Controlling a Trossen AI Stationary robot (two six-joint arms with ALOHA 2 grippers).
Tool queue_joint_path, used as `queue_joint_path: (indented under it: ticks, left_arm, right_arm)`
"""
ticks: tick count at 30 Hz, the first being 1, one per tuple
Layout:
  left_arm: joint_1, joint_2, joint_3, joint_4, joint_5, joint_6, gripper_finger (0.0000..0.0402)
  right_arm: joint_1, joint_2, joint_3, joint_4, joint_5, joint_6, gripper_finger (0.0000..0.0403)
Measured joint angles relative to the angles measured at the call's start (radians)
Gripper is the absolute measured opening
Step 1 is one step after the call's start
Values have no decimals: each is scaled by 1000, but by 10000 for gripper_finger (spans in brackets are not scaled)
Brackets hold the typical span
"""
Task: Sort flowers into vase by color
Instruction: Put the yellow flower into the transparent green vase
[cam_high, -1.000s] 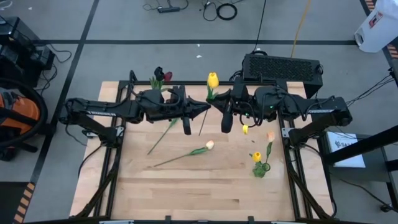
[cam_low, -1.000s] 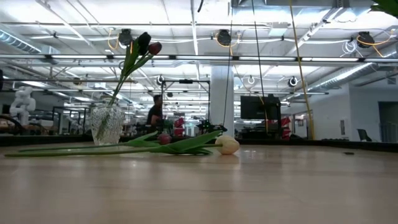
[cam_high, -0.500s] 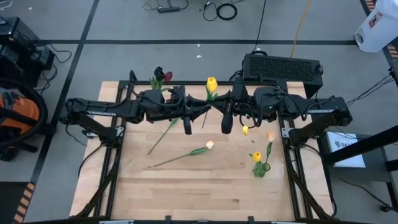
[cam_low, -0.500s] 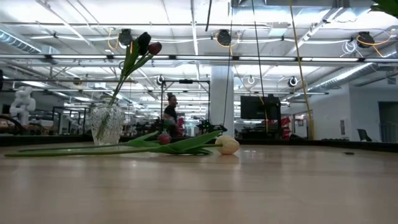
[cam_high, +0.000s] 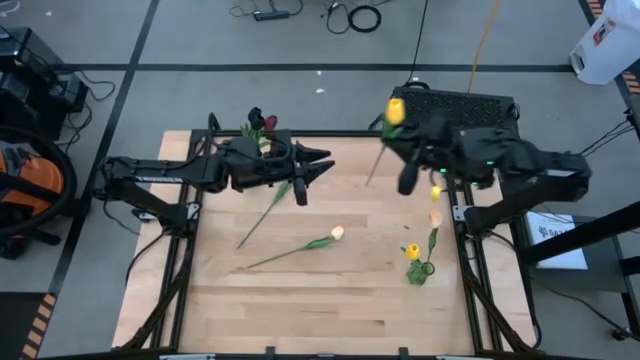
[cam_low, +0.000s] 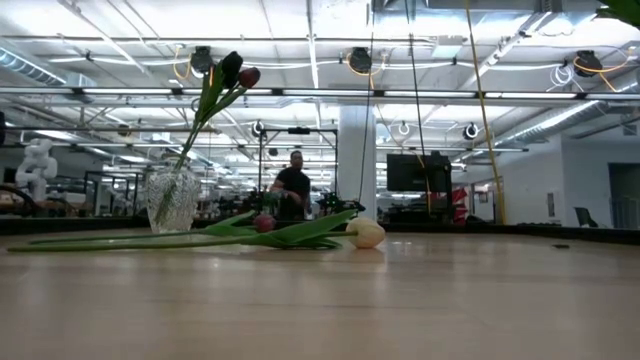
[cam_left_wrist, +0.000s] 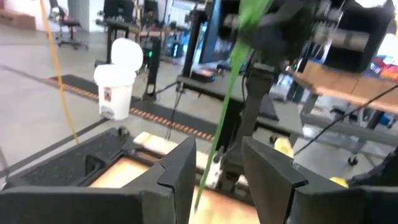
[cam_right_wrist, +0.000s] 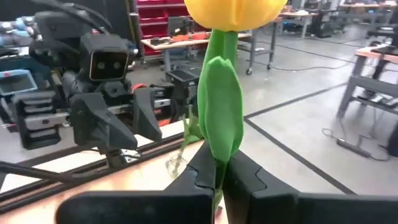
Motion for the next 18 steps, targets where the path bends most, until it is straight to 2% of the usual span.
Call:
queue_joint_path:
  ticks: [3, 6, 14, 18]
  left_arm:
    - [2, -3, 0, -40, 0, 0, 137]
    - [2, -3, 0, -67, 0, -1, 137]
    - [2, -3, 0, -87, 0, -5, 137]
    - [2, -3, 0, -99, 0, -8, 137]
  right_arm:
    - [43, -62, 0, -57, 63, 10, 0]
    - [92, -125, 0, -73, 84, 57, 0]
    - [222, -245, 0, -67, 75, 140, 0]
    - [275, -270, 0, -109, 23, 151, 0]
